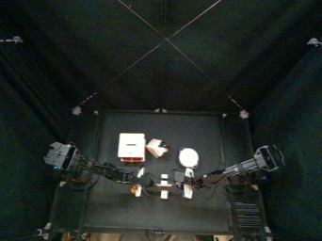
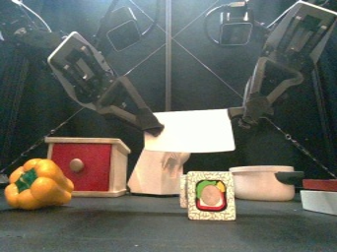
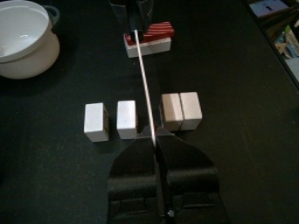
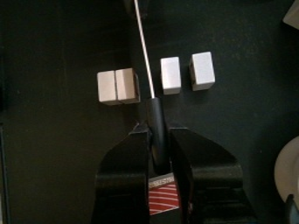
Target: Cut sushi roll
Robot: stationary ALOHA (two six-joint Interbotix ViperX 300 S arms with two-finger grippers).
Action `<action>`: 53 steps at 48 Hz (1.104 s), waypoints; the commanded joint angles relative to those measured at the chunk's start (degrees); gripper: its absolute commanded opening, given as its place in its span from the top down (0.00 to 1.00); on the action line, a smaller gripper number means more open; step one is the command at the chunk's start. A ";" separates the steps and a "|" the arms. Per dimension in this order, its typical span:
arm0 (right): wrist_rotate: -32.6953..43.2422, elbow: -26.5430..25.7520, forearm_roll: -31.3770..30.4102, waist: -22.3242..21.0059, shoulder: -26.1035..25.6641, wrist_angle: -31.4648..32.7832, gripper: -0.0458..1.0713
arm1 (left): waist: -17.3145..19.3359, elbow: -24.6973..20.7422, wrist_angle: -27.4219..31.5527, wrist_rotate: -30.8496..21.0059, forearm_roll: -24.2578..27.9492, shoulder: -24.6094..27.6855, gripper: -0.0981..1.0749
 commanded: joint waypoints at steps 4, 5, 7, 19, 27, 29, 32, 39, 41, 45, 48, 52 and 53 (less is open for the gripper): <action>0.26 -0.18 0.79 0.79 -1.41 0.26 0.65 | -1.32 -0.70 0.09 -0.09 0.18 0.09 0.76; 0.26 -0.18 0.88 0.88 -1.41 0.26 0.65 | -1.49 -0.79 0.09 -0.09 0.18 0.09 0.76; 0.26 -0.18 1.05 1.32 -1.32 0.26 0.65 | -1.85 -0.79 0.09 -0.09 0.18 0.09 0.76; 0.26 -0.09 1.58 4.48 0.35 -0.53 0.65 | -4.31 -0.88 0.18 -0.18 0.09 0.53 0.76; 0.26 -0.35 2.29 5.27 2.11 -1.67 0.65 | -5.54 -1.05 0.26 -0.18 0.00 1.85 0.76; 0.26 -0.44 2.55 5.36 2.55 -1.85 0.65 | -5.80 -1.14 0.26 -0.26 0.00 2.20 0.76; 0.26 -0.53 2.99 5.54 3.16 -1.93 0.65 | -6.15 -1.14 0.26 -0.35 -0.18 2.55 0.76; 0.26 -0.70 3.52 5.98 3.78 -1.93 0.65 | -6.86 -1.49 0.35 -0.35 -1.14 2.99 0.76; 0.26 -0.70 3.52 6.15 3.96 -1.93 0.65 | -6.86 -1.49 0.26 -0.35 -1.32 3.08 0.76; 0.26 -0.79 3.78 6.33 4.04 -1.93 0.65 | -6.94 -1.49 0.35 -0.35 -1.58 3.25 0.76; 0.26 -0.79 3.78 6.42 4.13 -1.93 0.65 | -7.03 -1.49 0.44 -0.35 -1.76 3.52 0.76; 0.26 -0.70 3.87 6.42 4.22 -1.93 0.65 | -7.03 -1.49 0.44 -0.35 -1.76 3.69 0.76; 0.26 -0.79 3.78 6.42 4.22 -1.93 0.65 | -7.03 -1.49 0.44 -0.35 -1.85 3.78 0.76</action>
